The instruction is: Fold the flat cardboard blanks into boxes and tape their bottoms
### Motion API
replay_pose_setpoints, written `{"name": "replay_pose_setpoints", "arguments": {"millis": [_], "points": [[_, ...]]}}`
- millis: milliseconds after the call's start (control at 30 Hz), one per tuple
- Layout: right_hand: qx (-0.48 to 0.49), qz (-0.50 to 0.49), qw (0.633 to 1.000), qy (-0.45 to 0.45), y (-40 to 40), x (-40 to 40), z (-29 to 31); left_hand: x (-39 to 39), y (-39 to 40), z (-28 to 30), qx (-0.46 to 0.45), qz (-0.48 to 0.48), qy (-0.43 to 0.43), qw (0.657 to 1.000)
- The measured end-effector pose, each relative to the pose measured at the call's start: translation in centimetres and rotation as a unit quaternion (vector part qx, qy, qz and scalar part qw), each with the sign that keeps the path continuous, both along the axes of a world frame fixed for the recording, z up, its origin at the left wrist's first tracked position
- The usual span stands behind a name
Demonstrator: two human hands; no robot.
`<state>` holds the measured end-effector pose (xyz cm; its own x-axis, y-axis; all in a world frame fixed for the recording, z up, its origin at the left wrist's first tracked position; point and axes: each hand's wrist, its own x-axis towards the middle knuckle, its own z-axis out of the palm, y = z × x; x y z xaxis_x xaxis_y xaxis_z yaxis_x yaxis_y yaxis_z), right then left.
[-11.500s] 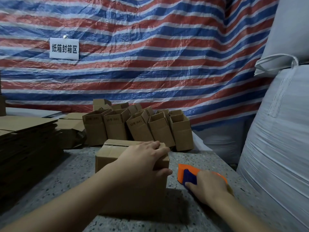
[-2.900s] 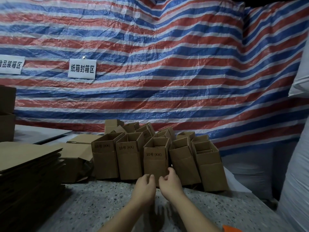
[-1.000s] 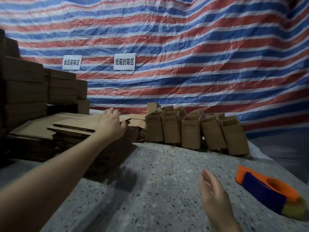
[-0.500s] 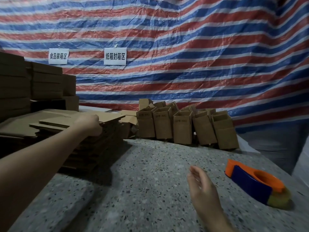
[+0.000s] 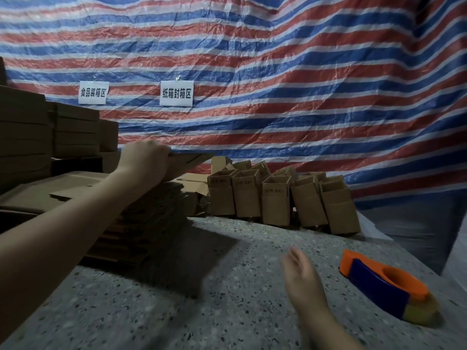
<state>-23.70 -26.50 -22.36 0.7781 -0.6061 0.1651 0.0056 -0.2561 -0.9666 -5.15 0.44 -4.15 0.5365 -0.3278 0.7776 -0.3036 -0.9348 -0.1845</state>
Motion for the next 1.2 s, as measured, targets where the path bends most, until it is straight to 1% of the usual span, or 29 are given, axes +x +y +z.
{"name": "replay_pose_setpoints", "arguments": {"millis": [100,233,300,400,500,567,633,700,800,867,900,967,1000,1033,1100,1200], "points": [[-0.046,0.007,0.998,-0.049,-0.7,1.1,4.5,-2.0,0.3,2.0,-0.041,-0.107,-0.016,0.993],[-0.054,-0.006,0.991,-0.125,-2.0,2.8,12.0,-4.1,0.4,4.0,-0.092,-0.231,-0.025,0.968],[-0.062,-0.003,0.987,-0.15,-2.6,3.3,14.6,-4.7,-0.2,4.4,-0.12,-0.28,0.0,0.952],[-0.065,-0.013,0.983,-0.169,-3.4,3.6,17.3,-5.2,-1.6,4.7,-0.176,-0.32,0.055,0.929],[-0.04,-0.009,0.981,-0.187,-3.7,3.4,18.6,-5.6,-3.1,4.8,-0.183,-0.369,0.128,0.902],[-0.02,-0.015,0.98,-0.199,-3.6,3.0,18.6,-6.0,-3.7,4.8,-0.171,-0.406,0.205,0.874],[-0.005,-0.047,0.978,-0.203,-3.6,2.4,18.0,-6.1,-4.4,4.4,-0.162,-0.426,0.269,0.849],[0.01,-0.086,0.976,-0.202,-3.7,1.9,17.1,-6.2,-5.2,3.7,-0.178,-0.438,0.282,0.835],[0.047,-0.116,0.976,-0.181,-3.8,1.2,15.0,-6.3,-6.3,1.6,-0.279,-0.442,0.282,0.805],[0.076,-0.125,0.973,-0.18,-3.9,1.0,13.2,-6.5,-7.3,-0.6,-0.367,-0.436,0.276,0.775],[0.085,-0.132,0.971,-0.181,-4.1,1.0,12.3,-6.5,-7.7,-1.9,-0.417,-0.436,0.284,0.746],[0.082,-0.147,0.97,-0.177,-4.5,0.9,10.7,-6.6,-8.6,-4.5,-0.508,-0.437,0.329,0.666],[0.074,-0.151,0.97,-0.175,-4.7,0.8,9.8,-6.6,-9.0,-5.8,-0.535,-0.43,0.355,0.634],[0.064,-0.153,0.971,-0.173,-4.9,0.8,9.0,-6.6,-9.3,-7.0,-0.553,-0.419,0.375,0.615],[0.058,-0.15,0.973,-0.163,-5.2,0.6,7.3,-6.8,-10.0,-9.1,-0.575,-0.396,0.397,0.595],[0.067,-0.148,0.976,-0.146,-5.5,0.5,5.5,-6.9,-10.9,-10.9,-0.597,-0.375,0.394,0.589]]}}
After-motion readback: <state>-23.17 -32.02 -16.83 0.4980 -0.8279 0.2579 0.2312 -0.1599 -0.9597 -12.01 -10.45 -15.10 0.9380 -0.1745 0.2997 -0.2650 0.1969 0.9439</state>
